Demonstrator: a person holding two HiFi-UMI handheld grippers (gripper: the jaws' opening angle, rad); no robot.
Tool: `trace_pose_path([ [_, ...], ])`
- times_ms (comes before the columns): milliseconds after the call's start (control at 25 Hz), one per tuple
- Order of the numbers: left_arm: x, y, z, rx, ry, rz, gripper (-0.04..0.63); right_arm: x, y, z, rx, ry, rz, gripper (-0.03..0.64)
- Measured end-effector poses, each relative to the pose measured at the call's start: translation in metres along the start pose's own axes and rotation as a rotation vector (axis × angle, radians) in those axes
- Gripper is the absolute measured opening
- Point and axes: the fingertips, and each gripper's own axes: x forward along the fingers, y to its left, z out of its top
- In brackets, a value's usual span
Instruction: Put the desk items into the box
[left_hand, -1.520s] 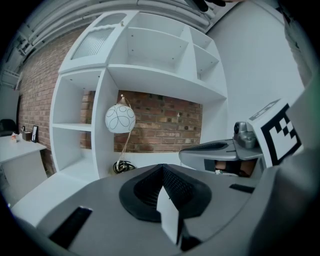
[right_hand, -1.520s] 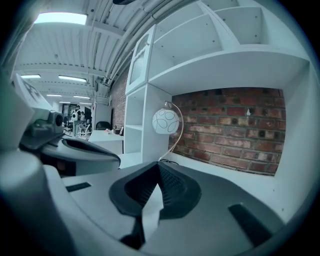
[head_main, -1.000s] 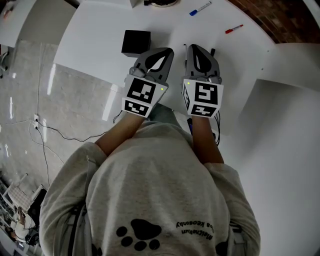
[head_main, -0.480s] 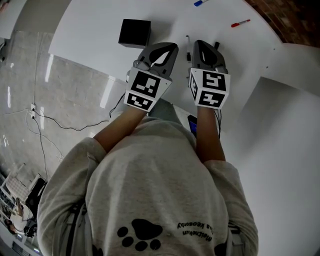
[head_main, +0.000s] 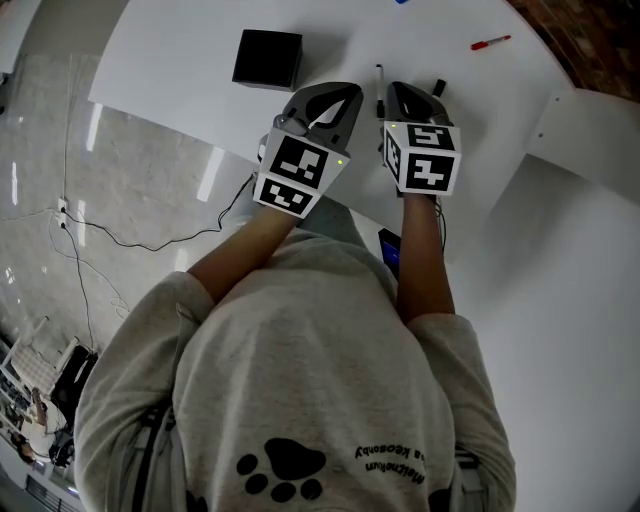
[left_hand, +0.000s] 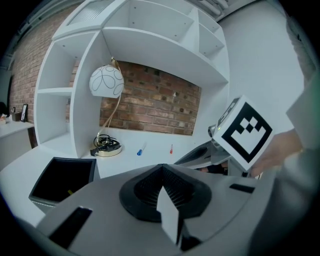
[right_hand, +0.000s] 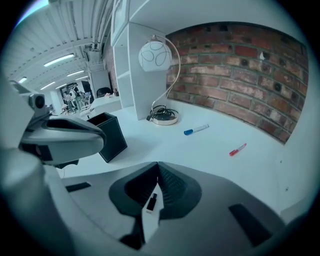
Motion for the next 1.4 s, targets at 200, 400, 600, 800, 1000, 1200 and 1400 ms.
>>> trace_pose_path([
  [200, 0.008, 0.006, -0.004, 0.0, 0.016, -0.007, 0.003, 0.019, 0.001, -0.017, 0.015, 0.106, 0.033, 0.018],
  [400, 0.012, 0.012, -0.008, -0.015, 0.034, -0.016, 0.003, 0.033, 0.004, -0.028, 0.044, 0.183, 0.061, 0.02],
  [600, 0.018, 0.012, -0.011, -0.025, 0.044, -0.026, 0.003, 0.044, 0.006, -0.038, 0.075, 0.243, 0.098, 0.063],
  [800, 0.02, 0.011, -0.014, -0.032, 0.051, -0.029, 0.005, 0.051, 0.006, -0.047, 0.083, 0.297, 0.108, 0.089],
  [1000, 0.021, 0.015, -0.015, -0.035, 0.059, -0.028, 0.005, 0.058, 0.005, -0.054, 0.084, 0.36, 0.11, 0.092],
  [1200, 0.02, 0.017, -0.017, -0.047, 0.065, -0.033, 0.004, 0.06, 0.003, -0.06, 0.08, 0.403, 0.102, 0.085],
  [1400, 0.017, 0.018, -0.018, -0.055, 0.072, -0.041, 0.004, 0.061, -0.001, -0.06, 0.099, 0.392, 0.108, 0.049],
])
